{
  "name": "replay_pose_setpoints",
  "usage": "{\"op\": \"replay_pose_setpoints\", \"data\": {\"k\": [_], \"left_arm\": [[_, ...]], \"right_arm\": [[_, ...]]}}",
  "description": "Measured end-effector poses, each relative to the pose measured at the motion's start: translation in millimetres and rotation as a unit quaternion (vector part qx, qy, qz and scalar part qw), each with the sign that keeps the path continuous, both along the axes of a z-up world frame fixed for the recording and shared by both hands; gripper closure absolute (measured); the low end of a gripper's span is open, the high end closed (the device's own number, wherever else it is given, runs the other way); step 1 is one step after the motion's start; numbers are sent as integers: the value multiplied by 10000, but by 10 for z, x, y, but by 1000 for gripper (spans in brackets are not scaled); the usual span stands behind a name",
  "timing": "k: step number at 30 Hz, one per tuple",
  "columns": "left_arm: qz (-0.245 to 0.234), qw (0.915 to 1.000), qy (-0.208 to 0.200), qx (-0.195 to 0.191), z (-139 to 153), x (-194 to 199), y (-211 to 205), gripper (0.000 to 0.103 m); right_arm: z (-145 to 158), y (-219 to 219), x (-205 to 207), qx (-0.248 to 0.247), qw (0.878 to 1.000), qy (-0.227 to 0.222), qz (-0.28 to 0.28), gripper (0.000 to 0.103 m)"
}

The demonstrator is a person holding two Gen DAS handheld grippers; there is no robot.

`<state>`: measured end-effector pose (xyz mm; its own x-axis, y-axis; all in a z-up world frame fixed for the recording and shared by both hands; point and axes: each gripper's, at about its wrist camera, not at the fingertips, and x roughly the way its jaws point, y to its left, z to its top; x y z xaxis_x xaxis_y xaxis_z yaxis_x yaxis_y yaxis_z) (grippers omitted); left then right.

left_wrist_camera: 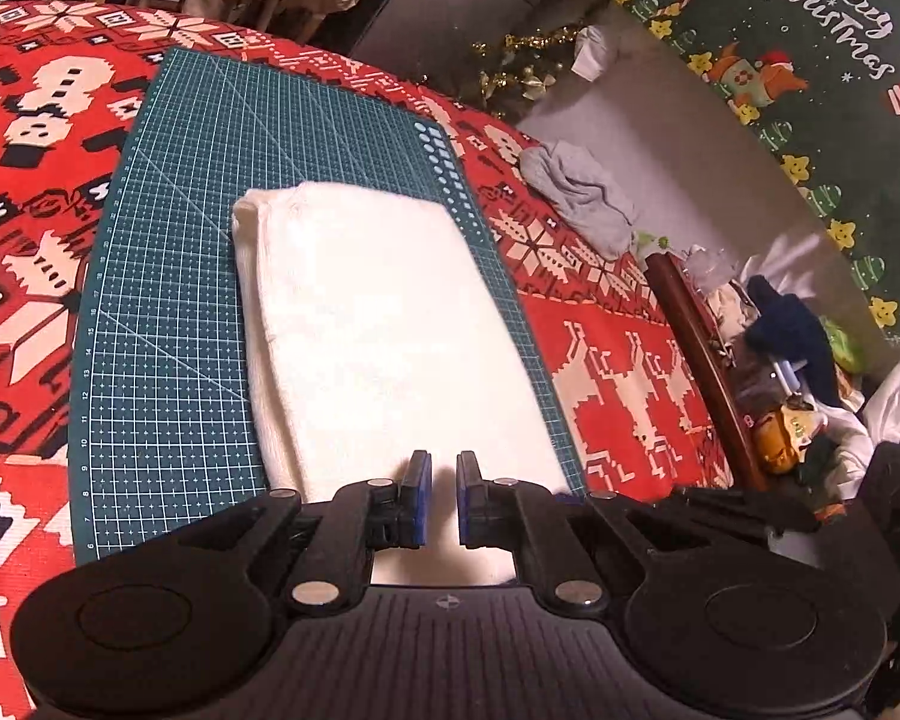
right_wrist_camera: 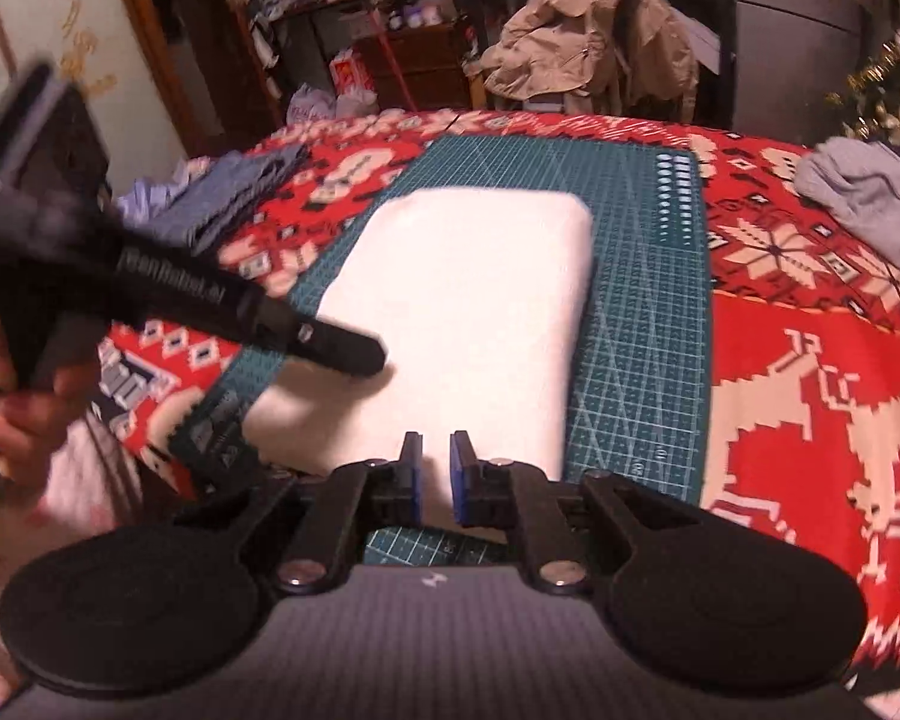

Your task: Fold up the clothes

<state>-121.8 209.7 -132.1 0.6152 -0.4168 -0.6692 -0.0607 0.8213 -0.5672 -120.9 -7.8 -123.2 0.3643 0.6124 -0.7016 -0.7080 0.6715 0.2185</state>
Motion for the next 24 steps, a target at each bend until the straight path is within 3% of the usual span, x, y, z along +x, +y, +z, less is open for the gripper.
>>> {"op": "replay_pose_setpoints", "data": {"k": [5, 8, 16, 21, 24], "left_arm": [[57, 9994, -236, 250, 94, 151, -145, 96], [9, 9993, -120, 349, 26, 233, -217, 96], [-271, 9981, -42, 545, 44, 207, -358, 96], [-428, 9962, 12, 753, 26, 246, -474, 96], [-446, 9954, 27, 845, 0, 254, -540, 96]], "right_arm": [[75, 122, 269, 149, 9991, -332, -204, 92], [49, 183, 414, 99, 9987, -418, -274, 92], [-21, -260, 298, 137, 9996, 69, -235, 92], [-124, -502, 386, 44, 9987, 67, -512, 92], [-239, -417, 461, 15, 9989, 0, -469, 92]]}}
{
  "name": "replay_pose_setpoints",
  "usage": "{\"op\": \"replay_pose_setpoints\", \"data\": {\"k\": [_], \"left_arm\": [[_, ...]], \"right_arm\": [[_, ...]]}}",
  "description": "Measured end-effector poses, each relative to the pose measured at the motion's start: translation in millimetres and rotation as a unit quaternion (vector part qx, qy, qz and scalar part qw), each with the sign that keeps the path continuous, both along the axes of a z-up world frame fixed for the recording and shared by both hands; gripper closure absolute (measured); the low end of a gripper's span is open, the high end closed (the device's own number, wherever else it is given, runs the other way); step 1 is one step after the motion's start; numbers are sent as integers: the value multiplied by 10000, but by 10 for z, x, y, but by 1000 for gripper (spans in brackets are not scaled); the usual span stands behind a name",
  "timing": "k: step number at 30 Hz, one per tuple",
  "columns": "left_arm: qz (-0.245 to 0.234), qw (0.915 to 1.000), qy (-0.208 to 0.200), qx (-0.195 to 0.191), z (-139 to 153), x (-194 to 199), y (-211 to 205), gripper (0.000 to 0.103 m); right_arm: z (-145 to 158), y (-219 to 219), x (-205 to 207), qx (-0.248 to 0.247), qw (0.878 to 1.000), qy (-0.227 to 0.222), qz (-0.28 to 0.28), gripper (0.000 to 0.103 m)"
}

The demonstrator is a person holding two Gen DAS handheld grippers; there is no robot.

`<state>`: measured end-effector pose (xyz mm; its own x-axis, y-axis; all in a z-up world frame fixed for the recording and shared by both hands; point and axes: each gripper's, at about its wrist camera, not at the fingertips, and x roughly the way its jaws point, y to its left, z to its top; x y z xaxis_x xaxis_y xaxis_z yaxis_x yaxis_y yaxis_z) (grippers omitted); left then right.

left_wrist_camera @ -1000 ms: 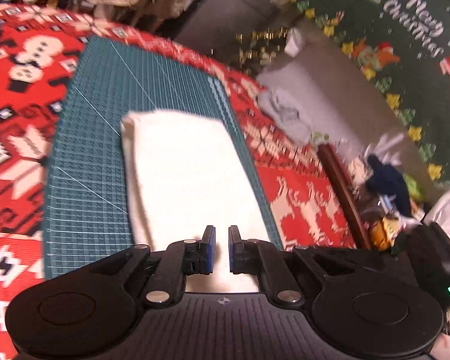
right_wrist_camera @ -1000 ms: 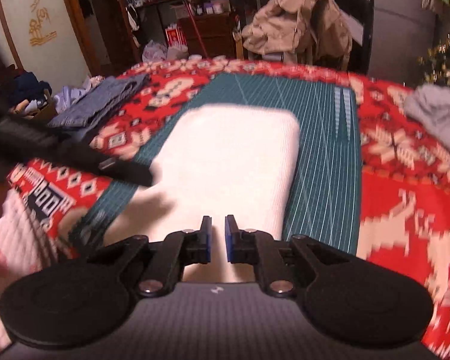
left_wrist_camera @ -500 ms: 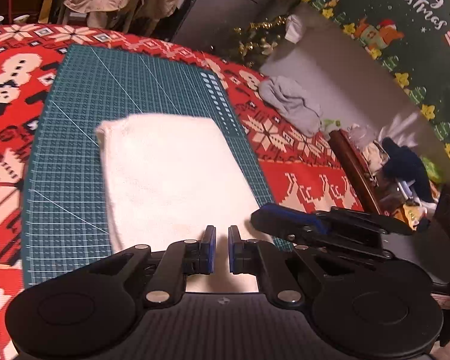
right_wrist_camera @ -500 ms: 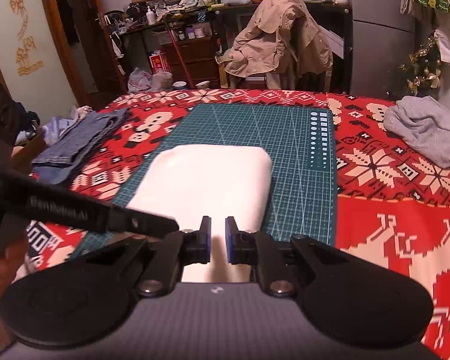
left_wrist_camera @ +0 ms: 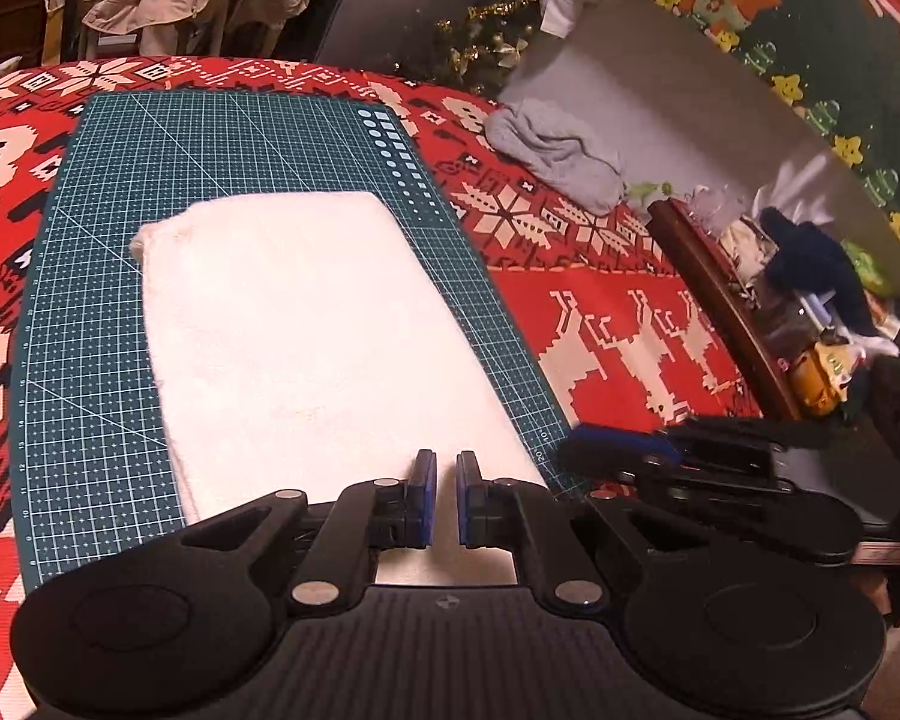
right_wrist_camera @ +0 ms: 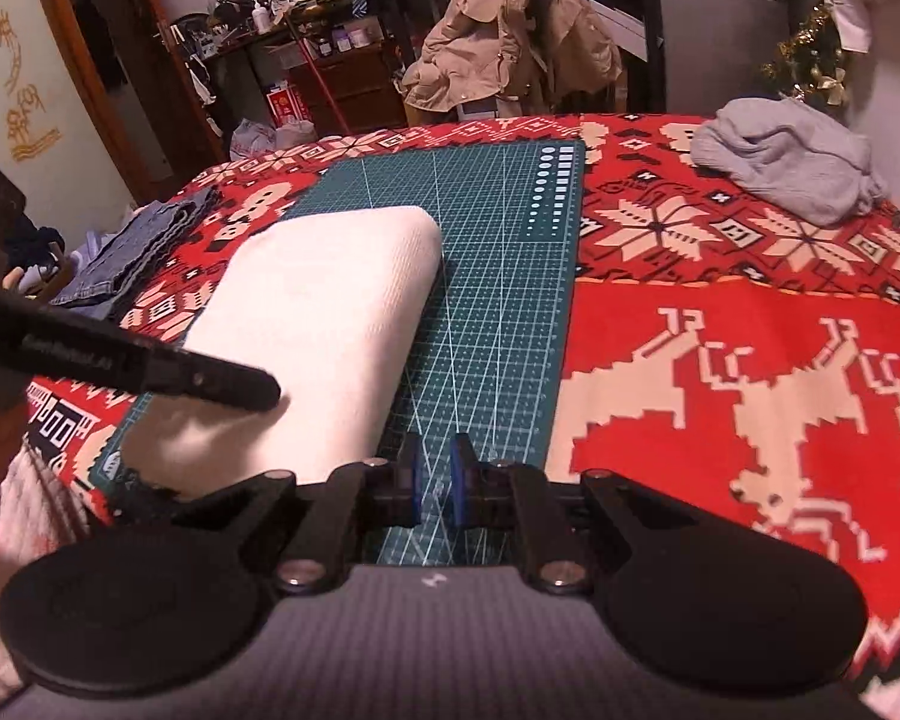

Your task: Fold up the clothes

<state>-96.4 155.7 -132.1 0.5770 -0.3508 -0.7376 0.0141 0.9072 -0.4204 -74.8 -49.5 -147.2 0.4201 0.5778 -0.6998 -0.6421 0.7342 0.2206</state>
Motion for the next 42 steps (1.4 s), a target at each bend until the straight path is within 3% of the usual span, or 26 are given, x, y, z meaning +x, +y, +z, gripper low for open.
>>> {"op": "replay_pose_setpoints", "data": {"k": [4, 6, 10, 18, 20, 24, 32, 35, 42], "left_arm": [[-22, 10000, 53, -37, 6, -40, -36, 96], [11, 9999, 98, -79, -8, -73, -39, 96], [42, 9998, 127, -147, -21, -145, -20, 96], [132, 9992, 170, -350, -7, -263, 39, 96], [160, 9990, 172, -383, -5, -271, 54, 96], [194, 9985, 181, -472, 9, -268, 77, 96], [115, 9992, 177, -347, -5, -234, 17, 96], [120, 9990, 199, -383, -23, -240, 12, 96], [233, 9977, 250, -591, -64, -284, 60, 96]], "right_arm": [[-122, 155, -73, -142, 9994, -103, 296, 93], [-104, 188, -225, -233, 9985, -189, 462, 98], [-62, 246, -525, -421, 9957, -374, 736, 98], [25, 291, -950, -769, 9945, -640, 296, 96], [12, 358, -980, -900, 9931, -728, 166, 91], [-40, 421, -889, -754, 9958, -515, -92, 91], [-117, 535, -904, -882, 9929, -760, -221, 90], [-124, 541, -924, -834, 9933, -783, -172, 97], [-55, 527, -1089, -843, 9935, -765, -18, 99]]}}
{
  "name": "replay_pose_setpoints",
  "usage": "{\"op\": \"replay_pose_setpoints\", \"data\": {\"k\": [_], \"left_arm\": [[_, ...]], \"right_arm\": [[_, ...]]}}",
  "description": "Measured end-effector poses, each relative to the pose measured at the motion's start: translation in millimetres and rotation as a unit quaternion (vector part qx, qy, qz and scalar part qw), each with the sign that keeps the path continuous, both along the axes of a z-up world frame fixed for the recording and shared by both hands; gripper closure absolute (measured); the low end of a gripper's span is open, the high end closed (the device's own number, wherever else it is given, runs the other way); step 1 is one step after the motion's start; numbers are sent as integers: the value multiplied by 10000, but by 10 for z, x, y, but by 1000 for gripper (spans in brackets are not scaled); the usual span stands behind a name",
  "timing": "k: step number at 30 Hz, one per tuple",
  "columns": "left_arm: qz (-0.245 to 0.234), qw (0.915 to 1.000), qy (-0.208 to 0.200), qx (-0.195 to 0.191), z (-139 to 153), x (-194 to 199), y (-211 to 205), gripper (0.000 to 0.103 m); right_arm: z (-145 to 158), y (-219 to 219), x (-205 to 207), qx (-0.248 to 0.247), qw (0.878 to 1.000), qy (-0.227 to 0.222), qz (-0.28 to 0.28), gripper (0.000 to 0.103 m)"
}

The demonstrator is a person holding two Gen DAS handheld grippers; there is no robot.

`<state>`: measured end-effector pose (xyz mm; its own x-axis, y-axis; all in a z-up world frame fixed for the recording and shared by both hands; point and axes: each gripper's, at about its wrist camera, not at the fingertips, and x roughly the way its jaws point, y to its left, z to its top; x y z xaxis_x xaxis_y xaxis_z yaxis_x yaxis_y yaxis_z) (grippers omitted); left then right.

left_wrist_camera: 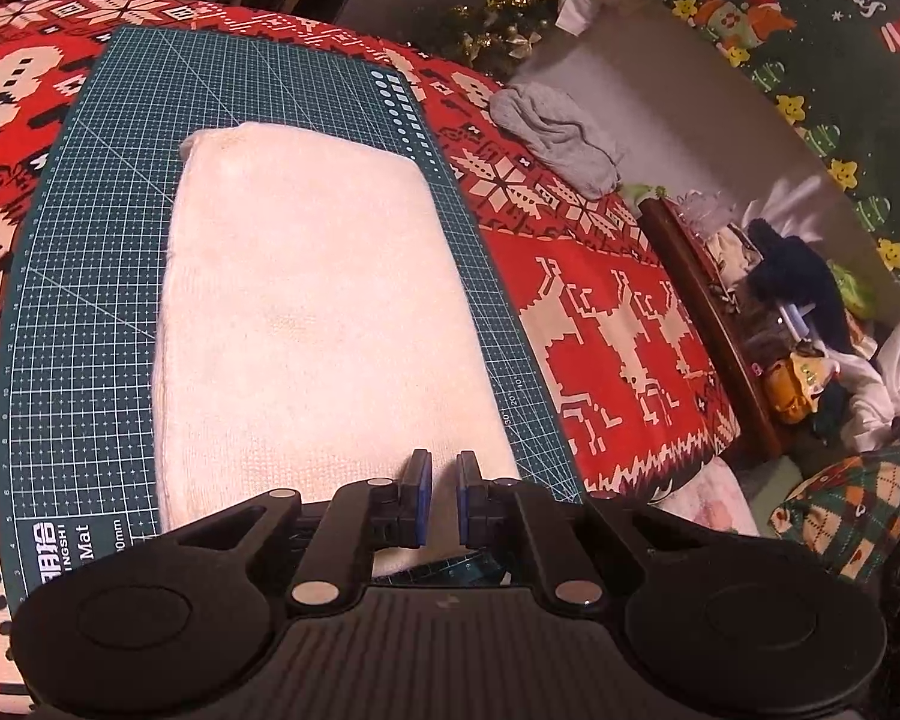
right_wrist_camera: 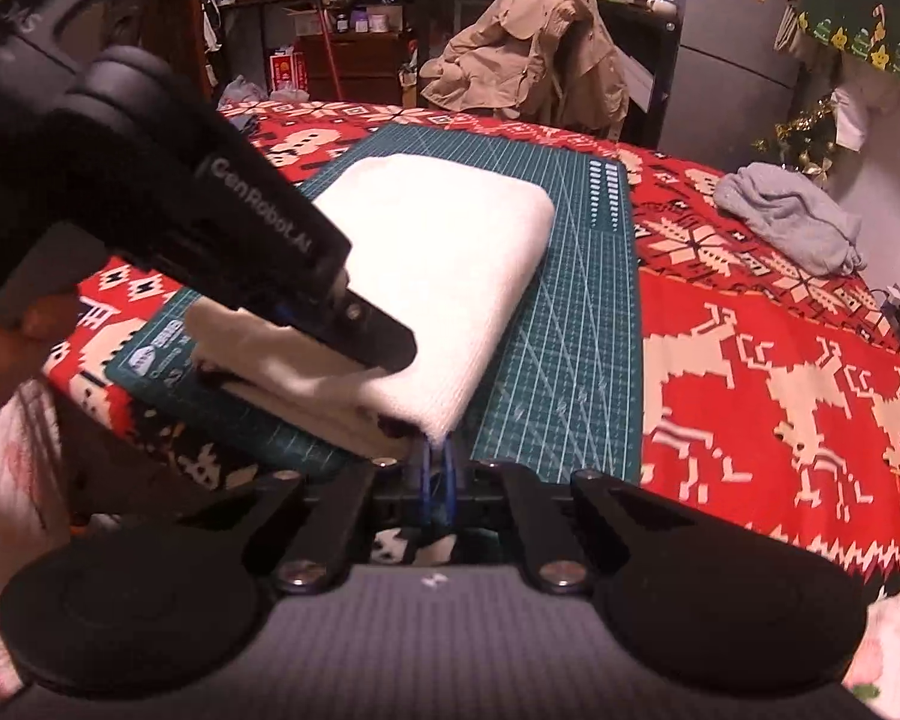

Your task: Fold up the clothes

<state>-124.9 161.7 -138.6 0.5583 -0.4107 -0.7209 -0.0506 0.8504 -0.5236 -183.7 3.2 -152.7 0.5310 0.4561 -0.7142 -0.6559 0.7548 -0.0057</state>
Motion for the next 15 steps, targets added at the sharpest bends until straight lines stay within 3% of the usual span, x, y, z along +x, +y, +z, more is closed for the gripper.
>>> {"op": "replay_pose_setpoints", "data": {"k": [7, 11, 15], "left_arm": [[-43, 9999, -36, -156, 84, -33, -10, 96], [-87, 9994, -272, 183, 174, -17, -60, 96], [-21, 9993, -148, 343, 79, 46, -75, 96]], "right_arm": [[126, -131, -52, 224, 9996, 179, -1, 102], [139, -231, 169, 266, 9991, 152, -310, 101], [50, -115, 301, 143, 9997, 156, -108, 101]]}}
